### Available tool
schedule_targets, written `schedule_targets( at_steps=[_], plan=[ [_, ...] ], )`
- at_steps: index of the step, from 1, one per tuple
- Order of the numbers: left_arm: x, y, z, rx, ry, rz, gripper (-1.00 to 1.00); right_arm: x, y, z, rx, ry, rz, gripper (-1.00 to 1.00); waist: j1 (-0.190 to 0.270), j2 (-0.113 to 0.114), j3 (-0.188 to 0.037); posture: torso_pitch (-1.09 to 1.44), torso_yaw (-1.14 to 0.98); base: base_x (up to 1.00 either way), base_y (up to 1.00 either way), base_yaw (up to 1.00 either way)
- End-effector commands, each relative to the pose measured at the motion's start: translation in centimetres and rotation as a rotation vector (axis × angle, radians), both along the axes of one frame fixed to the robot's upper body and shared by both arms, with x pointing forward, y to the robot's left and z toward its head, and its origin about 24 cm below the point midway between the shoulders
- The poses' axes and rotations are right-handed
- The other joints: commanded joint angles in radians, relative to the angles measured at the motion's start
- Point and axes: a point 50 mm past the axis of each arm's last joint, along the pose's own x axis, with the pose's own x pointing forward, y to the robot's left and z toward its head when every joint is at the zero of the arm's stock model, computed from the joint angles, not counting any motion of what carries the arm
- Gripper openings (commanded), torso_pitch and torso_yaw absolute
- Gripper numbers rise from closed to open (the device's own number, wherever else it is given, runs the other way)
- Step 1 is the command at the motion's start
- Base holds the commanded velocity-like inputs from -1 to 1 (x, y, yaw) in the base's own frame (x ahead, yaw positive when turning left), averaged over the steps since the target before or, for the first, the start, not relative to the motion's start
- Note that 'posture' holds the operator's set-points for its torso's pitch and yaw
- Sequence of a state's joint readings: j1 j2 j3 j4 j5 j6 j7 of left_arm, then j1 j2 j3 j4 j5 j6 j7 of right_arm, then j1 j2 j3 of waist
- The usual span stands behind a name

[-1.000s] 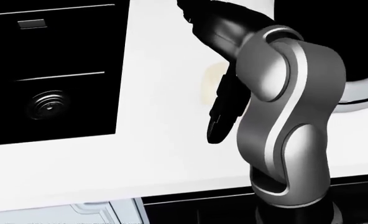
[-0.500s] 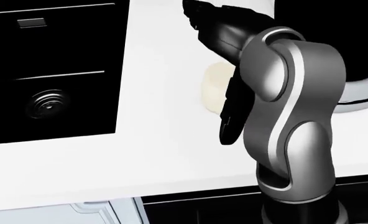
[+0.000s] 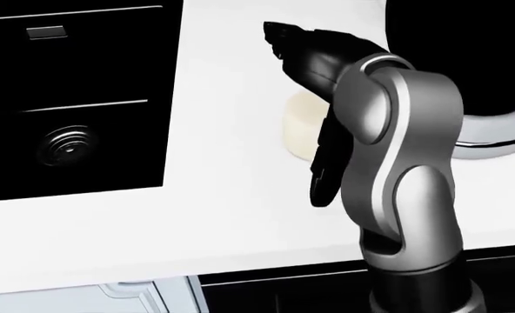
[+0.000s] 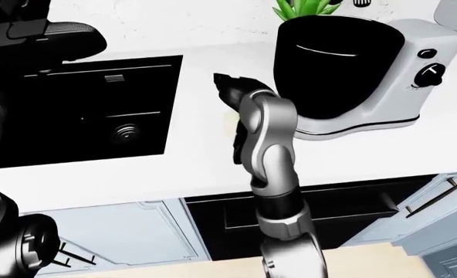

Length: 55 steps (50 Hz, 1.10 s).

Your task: Place the cheese in the stand mixer bowl.

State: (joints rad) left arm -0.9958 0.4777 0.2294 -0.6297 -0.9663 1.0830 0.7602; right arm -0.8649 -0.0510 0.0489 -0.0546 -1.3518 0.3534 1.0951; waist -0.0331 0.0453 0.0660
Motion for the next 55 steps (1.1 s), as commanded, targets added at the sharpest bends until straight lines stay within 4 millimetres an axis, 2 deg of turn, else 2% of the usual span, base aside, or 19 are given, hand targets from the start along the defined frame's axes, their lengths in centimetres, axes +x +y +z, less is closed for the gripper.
schedule_targets(
  at_steps=[1,6,10,13,17,18,19,20,22,27,32,55],
  plan=[
    [-0.7,0.2,1.0,-0.016,-0.061,0.005,1.00,-0.4,0.2,1.7,0.007,-0.083,0.008,1.00,0.000,0.002,-0.029,0.00,0.00,0.00,0.00,0.00],
    [-0.7,0.1,1.0,-0.016,-0.060,0.005,1.00,-0.3,0.0,1.7,0.010,-0.079,0.005,1.00,0.000,0.001,-0.028,0.00,0.00,0.00,0.00,0.00],
    [-0.7,0.2,1.1,-0.017,-0.061,0.005,1.00,-0.3,-0.1,1.5,0.011,-0.072,0.004,0.94,0.001,0.000,-0.028,0.00,0.00,0.00,0.00,0.00],
    [-0.7,0.1,1.0,-0.016,-0.060,0.005,1.00,-0.2,-0.1,1.4,0.012,-0.068,0.003,0.81,0.001,0.000,-0.028,0.00,0.00,0.00,0.00,0.00],
    [-0.7,0.1,1.0,-0.016,-0.060,0.004,1.00,-0.1,-0.2,1.4,0.012,-0.065,-0.002,0.81,0.002,-0.001,-0.029,0.00,0.00,0.00,0.00,0.00],
    [-0.7,0.1,1.0,-0.016,-0.060,0.004,1.00,-0.1,-0.2,1.4,0.012,-0.065,-0.002,0.77,0.002,-0.001,-0.029,0.00,0.00,0.00,0.00,0.00],
    [-0.7,0.1,1.1,-0.016,-0.061,0.004,1.00,-0.1,-0.3,1.4,0.011,-0.065,-0.003,0.57,0.002,-0.001,-0.029,0.00,0.00,0.00,0.00,0.00],
    [-0.7,0.1,1.1,-0.016,-0.061,0.005,1.00,-0.1,-0.3,1.4,0.012,-0.066,-0.003,0.63,0.002,-0.001,-0.029,0.00,0.00,0.00,0.00,0.00],
    [-0.7,0.1,1.0,-0.016,-0.060,0.005,1.00,-0.1,-0.3,1.4,0.011,-0.064,-0.003,0.55,0.003,-0.001,-0.029,0.00,0.00,0.00,0.00,0.00],
    [-0.6,0.1,1.0,-0.016,-0.060,0.004,1.00,-0.1,-0.3,1.3,0.010,-0.061,-0.005,0.51,0.003,-0.002,-0.028,0.00,0.00,0.00,0.00,0.00],
    [-0.7,0.1,1.0,-0.016,-0.060,0.003,1.00,0.0,-0.3,1.2,0.010,-0.055,-0.004,0.30,0.003,-0.002,-0.029,0.00,0.00,0.00,0.00,0.00],
    [-0.7,0.1,1.1,-0.016,-0.063,0.002,1.00,0.4,-1.1,0.8,0.006,-0.046,-0.030,0.29,0.004,-0.004,-0.030,0.00,0.00,0.00,0.00,0.00]
  ],
)
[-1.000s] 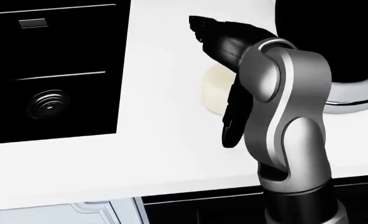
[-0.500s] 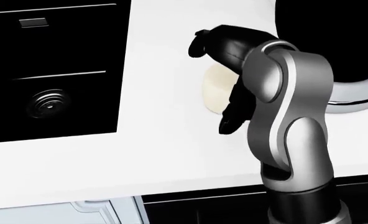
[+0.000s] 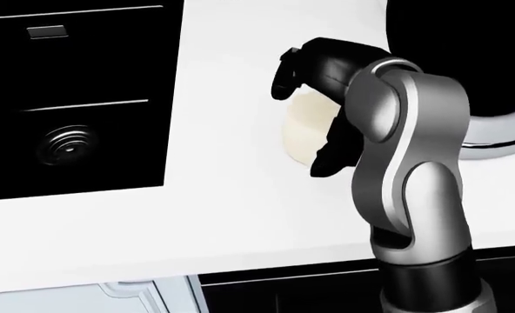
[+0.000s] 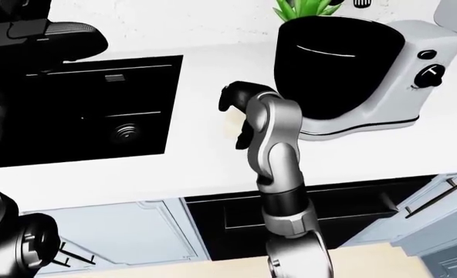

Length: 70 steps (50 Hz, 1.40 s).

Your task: Place the cheese in the stand mixer bowl.

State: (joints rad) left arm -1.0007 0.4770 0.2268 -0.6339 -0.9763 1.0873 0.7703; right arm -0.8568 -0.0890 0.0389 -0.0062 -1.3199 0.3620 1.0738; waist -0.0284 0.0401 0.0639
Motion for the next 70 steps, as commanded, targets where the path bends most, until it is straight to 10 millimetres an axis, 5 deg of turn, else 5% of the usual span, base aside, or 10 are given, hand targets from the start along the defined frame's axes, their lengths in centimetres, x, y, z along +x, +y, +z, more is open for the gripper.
schedule_targets(
  at_steps=[1,4,5,22,25,26,43,70],
  plan=[
    [-0.6,0.2,1.0,-0.019,-0.062,0.006,1.00,-0.3,0.0,1.7,0.003,-0.082,0.002,0.29,-0.001,0.001,-0.028,0.00,0.00,0.00,0.00,0.00],
    [-0.6,0.2,1.0,-0.018,-0.061,0.005,1.00,-0.3,0.1,1.7,0.002,-0.081,0.003,0.18,0.000,0.001,-0.028,0.00,0.00,0.00,0.00,0.00],
    [-0.6,0.2,1.0,-0.018,-0.061,0.005,1.00,-0.3,0.1,1.7,0.002,-0.083,0.004,-0.11,0.000,0.001,-0.028,0.00,0.00,0.00,0.00,0.00],
    [-0.5,0.1,0.9,-0.018,-0.060,0.004,1.00,-0.4,0.4,1.5,0.002,-0.080,0.012,-0.15,0.000,0.000,-0.029,0.00,0.00,0.00,0.00,0.00],
    [-0.5,0.1,0.9,-0.018,-0.060,0.004,1.00,-0.6,0.5,1.6,0.001,-0.086,0.018,-0.58,0.000,0.000,-0.029,0.00,0.00,0.00,0.00,0.00],
    [-0.5,0.1,0.9,-0.017,-0.059,0.003,1.00,-0.7,0.6,1.7,0.002,-0.089,0.022,-1.00,0.000,0.000,-0.028,0.00,0.00,0.00,0.00,0.00],
    [-0.5,0.1,0.9,-0.017,-0.060,0.003,1.00,-2.2,1.4,3.7,0.015,-0.163,0.057,-1.00,-0.002,0.002,-0.025,0.00,0.00,0.00,0.00,0.00],
    [-0.5,0.0,0.9,-0.016,-0.058,0.003,1.00,-5.5,2.3,14.7,0.058,-0.478,0.106,-1.00,-0.008,0.009,-0.012,0.00,0.00,0.00,0.00,0.00]
  ],
)
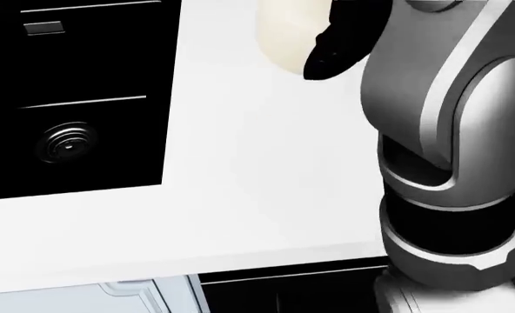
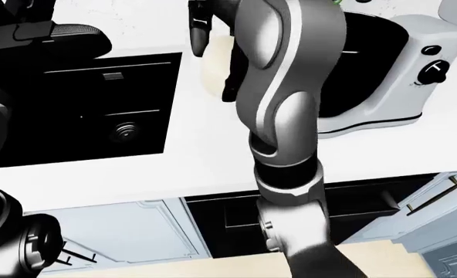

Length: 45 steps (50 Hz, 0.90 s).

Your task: Place the cheese in the stand mixer bowl.

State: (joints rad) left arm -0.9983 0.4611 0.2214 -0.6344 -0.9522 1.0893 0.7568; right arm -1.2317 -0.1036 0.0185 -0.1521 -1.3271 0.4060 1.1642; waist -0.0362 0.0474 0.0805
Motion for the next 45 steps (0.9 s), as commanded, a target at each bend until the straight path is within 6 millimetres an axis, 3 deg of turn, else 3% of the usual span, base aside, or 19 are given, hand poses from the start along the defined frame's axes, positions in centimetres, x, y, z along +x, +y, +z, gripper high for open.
schedule_targets(
  at_steps=[1,7,20,45],
  plan=[
    [-0.6,0.1,1.0,-0.017,-0.060,0.005,1.00,-0.8,-0.1,2.0,0.010,-0.079,-0.001,-1.00,-0.001,0.002,-0.028,0.00,0.00,0.00,0.00,0.00],
    [-0.6,0.2,1.0,-0.018,-0.061,0.005,1.00,-0.5,-0.4,3.7,0.007,-0.097,-0.010,-1.00,-0.002,0.002,-0.025,0.00,0.00,0.00,0.00,0.00],
    [-0.6,0.2,0.9,-0.017,-0.060,0.006,1.00,2.1,-0.8,8.4,-0.010,-0.112,-0.052,-1.00,-0.007,0.007,-0.023,0.00,0.00,0.00,0.00,0.00],
    [-0.5,0.0,0.8,-0.015,-0.057,0.004,1.00,4.9,-5.2,11.5,0.001,-0.113,-0.199,-1.00,-0.004,0.001,-0.018,0.00,0.00,0.00,0.00,0.00]
  ],
)
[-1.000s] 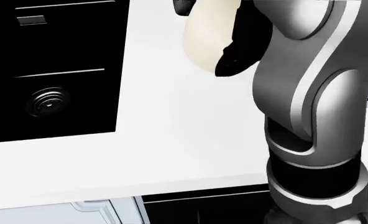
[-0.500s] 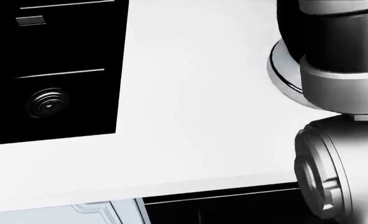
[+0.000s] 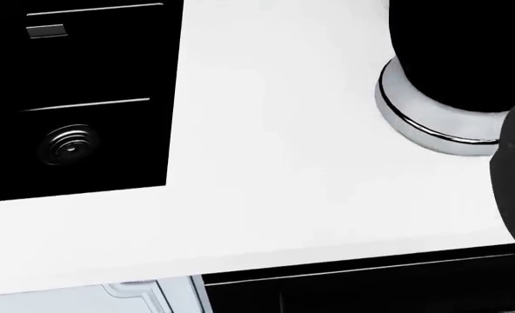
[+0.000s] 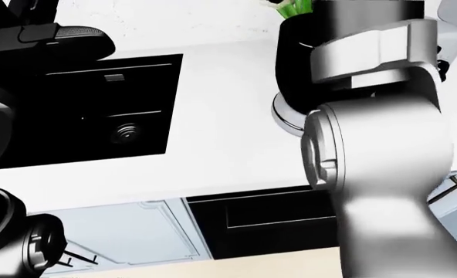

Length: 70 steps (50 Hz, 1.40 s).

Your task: Place the cheese in the stand mixer bowl.

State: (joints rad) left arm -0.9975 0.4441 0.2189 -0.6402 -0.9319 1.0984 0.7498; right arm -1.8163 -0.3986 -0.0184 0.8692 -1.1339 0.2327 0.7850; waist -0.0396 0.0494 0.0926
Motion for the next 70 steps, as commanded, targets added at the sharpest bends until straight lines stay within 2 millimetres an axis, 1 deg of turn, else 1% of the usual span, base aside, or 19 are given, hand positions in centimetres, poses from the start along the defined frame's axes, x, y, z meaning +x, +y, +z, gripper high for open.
schedule_targets(
  at_steps=[1,7,9,16,21,26,29,36,43,48,51,57,70],
  plan=[
    [-0.5,0.2,0.9,-0.016,-0.058,0.003,1.00,-1.4,-0.1,2.2,-0.003,-0.098,-0.001,-1.00,0.000,-0.001,-0.030,0.00,0.00,0.00,0.00,0.00],
    [-0.5,0.2,0.9,-0.017,-0.058,0.003,1.00,-0.7,-2.1,2.0,0.011,-0.093,-0.073,-1.00,0.003,-0.002,-0.030,0.00,0.00,0.00,0.00,0.00],
    [-0.5,0.1,0.9,-0.015,-0.057,0.002,1.00,-0.3,-3.2,1.7,0.017,-0.090,-0.110,-1.00,0.005,-0.004,-0.030,0.00,0.00,0.00,0.00,0.00],
    [-0.5,0.1,0.9,-0.017,-0.057,0.002,1.00,0.0,-5.1,1.4,0.020,-0.123,-0.168,-1.00,0.010,-0.009,-0.032,0.00,0.00,0.00,0.00,0.00],
    [-0.5,0.1,1.0,-0.016,-0.058,0.001,1.00,0.0,-5.8,1.5,0.019,-0.170,-0.188,-1.00,0.013,-0.009,-0.032,0.00,0.00,0.00,0.00,0.00],
    [-0.4,0.1,1.0,-0.016,-0.058,0.001,1.00,-0.3,-6.4,1.9,-0.012,-0.217,-0.219,-1.00,0.015,-0.011,-0.032,0.00,0.00,0.00,0.00,0.00],
    [-0.4,0.0,0.9,-0.015,-0.057,0.000,1.00,-0.2,-7.0,1.7,-0.039,-0.249,-0.252,-1.00,0.016,-0.013,-0.032,0.00,0.00,0.00,0.00,0.00],
    [-0.4,0.1,0.9,-0.015,-0.057,0.000,1.00,0.3,-8.3,0.6,-0.061,-0.242,-0.299,-1.00,0.019,-0.020,-0.034,0.00,0.00,0.00,0.00,0.00],
    [-0.5,0.0,0.9,-0.015,-0.057,0.000,1.00,0.8,-9.3,-0.5,-0.083,-0.236,-0.333,-1.00,0.021,-0.022,-0.036,0.00,0.00,0.00,0.00,0.00],
    [-0.5,-0.1,0.9,-0.015,-0.058,-0.002,1.00,1.4,-10.2,-1.9,-0.074,-0.206,-0.352,-1.00,0.022,-0.025,-0.038,0.00,0.00,0.00,0.00,0.00],
    [-0.4,-0.1,0.9,-0.014,-0.056,-0.002,1.00,1.4,-10.7,-2.1,-0.060,-0.199,-0.363,-1.00,0.023,-0.027,-0.039,0.00,0.00,0.00,0.00,0.00],
    [-0.4,-0.1,0.9,-0.015,-0.057,-0.002,1.00,1.6,-11.1,-2.7,-0.057,-0.183,-0.372,-1.00,0.025,-0.027,-0.040,0.00,0.00,0.00,0.00,0.00],
    [-0.4,-0.1,0.8,-0.013,-0.057,-0.003,1.00,1.9,-11.4,-3.4,-0.043,-0.172,-0.378,-1.00,0.025,-0.030,-0.041,0.00,0.00,0.00,0.00,0.00]
  ],
)
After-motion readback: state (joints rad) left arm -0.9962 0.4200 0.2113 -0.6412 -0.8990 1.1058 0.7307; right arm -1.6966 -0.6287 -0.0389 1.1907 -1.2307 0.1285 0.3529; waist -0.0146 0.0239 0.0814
